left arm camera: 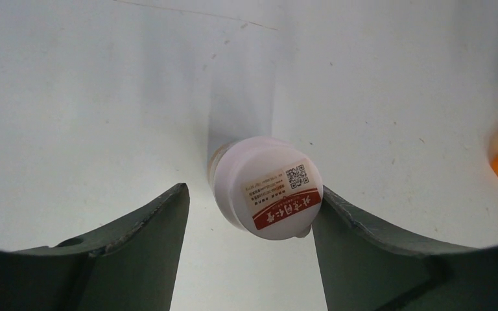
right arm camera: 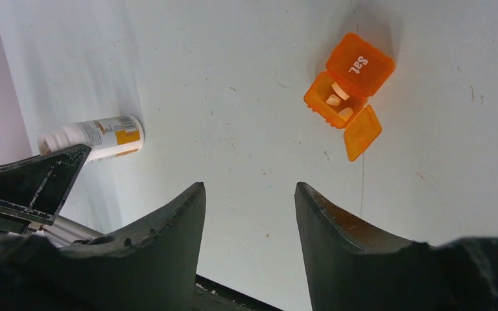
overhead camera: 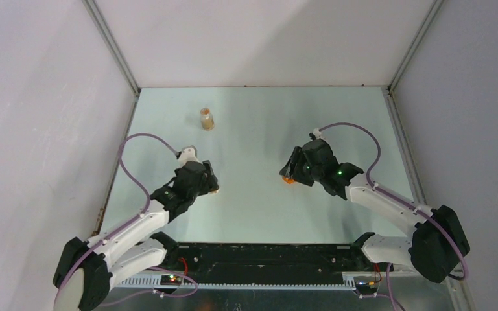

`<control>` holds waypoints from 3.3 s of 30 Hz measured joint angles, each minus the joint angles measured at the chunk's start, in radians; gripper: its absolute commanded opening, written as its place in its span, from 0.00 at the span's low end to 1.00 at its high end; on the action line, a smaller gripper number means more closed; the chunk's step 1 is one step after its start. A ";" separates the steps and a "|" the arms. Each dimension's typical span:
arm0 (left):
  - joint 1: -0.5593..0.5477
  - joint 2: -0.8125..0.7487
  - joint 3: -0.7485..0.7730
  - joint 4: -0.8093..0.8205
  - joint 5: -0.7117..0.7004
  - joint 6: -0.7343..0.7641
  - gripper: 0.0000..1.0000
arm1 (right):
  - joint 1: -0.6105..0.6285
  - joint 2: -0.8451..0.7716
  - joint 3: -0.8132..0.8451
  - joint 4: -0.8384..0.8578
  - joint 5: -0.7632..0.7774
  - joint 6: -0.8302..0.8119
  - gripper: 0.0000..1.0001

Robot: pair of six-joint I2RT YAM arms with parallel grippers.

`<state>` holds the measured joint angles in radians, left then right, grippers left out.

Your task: Sort the pills into containers

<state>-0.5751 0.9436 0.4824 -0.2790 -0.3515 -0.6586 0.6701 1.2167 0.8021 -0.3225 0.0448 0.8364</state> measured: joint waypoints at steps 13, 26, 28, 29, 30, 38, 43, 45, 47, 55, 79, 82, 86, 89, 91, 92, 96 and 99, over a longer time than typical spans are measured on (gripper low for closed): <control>-0.006 -0.030 -0.013 -0.079 -0.204 -0.056 0.78 | -0.039 -0.019 -0.020 -0.005 -0.002 0.000 0.59; -0.006 -0.122 0.147 -0.241 -0.239 -0.049 0.99 | -0.047 -0.065 -0.042 -0.070 0.159 -0.044 0.59; -0.006 -0.133 0.193 -0.239 -0.227 -0.029 0.99 | -0.049 -0.045 -0.042 -0.078 0.168 -0.035 0.54; -0.006 -0.138 0.212 -0.236 -0.220 -0.019 1.00 | -0.050 -0.032 -0.042 -0.079 0.169 -0.028 0.51; -0.006 -0.143 0.229 -0.230 -0.214 -0.008 0.99 | -0.050 -0.013 -0.042 -0.079 0.169 -0.017 0.50; -0.006 -0.098 0.252 -0.145 -0.189 0.041 0.99 | -0.053 0.100 -0.040 -0.061 0.177 0.068 0.43; -0.006 -0.057 0.252 -0.131 -0.171 0.041 0.99 | -0.056 0.187 -0.014 -0.056 0.175 0.094 0.37; -0.006 -0.059 0.252 -0.118 -0.172 0.041 0.99 | -0.057 0.209 -0.010 -0.055 0.174 0.105 0.34; -0.006 -0.064 0.252 -0.106 -0.172 0.042 0.99 | -0.057 0.219 -0.008 -0.055 0.174 0.114 0.31; -0.006 -0.112 0.250 -0.090 -0.179 0.065 0.99 | -0.058 0.226 0.001 -0.050 0.165 0.127 0.16; -0.006 -0.069 0.149 0.107 0.245 -0.025 0.99 | -0.128 0.222 0.023 -0.008 -0.053 -0.064 0.01; -0.007 -0.021 0.106 0.202 0.322 -0.073 0.99 | -0.135 0.197 0.023 -0.008 -0.095 -0.082 0.01; -0.012 0.023 0.036 0.341 0.408 -0.130 0.99 | -0.143 0.148 0.023 -0.009 -0.153 -0.105 0.01; -0.023 0.040 0.003 0.415 0.454 -0.164 0.99 | -0.145 0.105 0.023 -0.009 -0.199 -0.118 0.01; -0.029 0.040 -0.001 0.455 0.481 -0.180 0.99 | -0.148 0.069 0.023 -0.009 -0.238 -0.130 0.02; -0.031 0.040 -0.001 0.477 0.494 -0.182 0.99 | -0.149 0.053 0.024 -0.009 -0.254 -0.134 0.02; -0.033 0.075 -0.001 0.586 0.578 -0.198 0.99 | -0.153 0.003 0.031 -0.021 -0.343 -0.152 0.02; -0.048 0.145 0.001 0.648 0.650 -0.212 0.97 | -0.155 -0.013 0.045 -0.045 -0.404 -0.168 0.02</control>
<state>-0.6231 1.0882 0.4835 0.3687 0.2985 -0.8707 0.5152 1.2037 0.8471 -0.3676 -0.3588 0.6685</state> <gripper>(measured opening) 0.990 0.104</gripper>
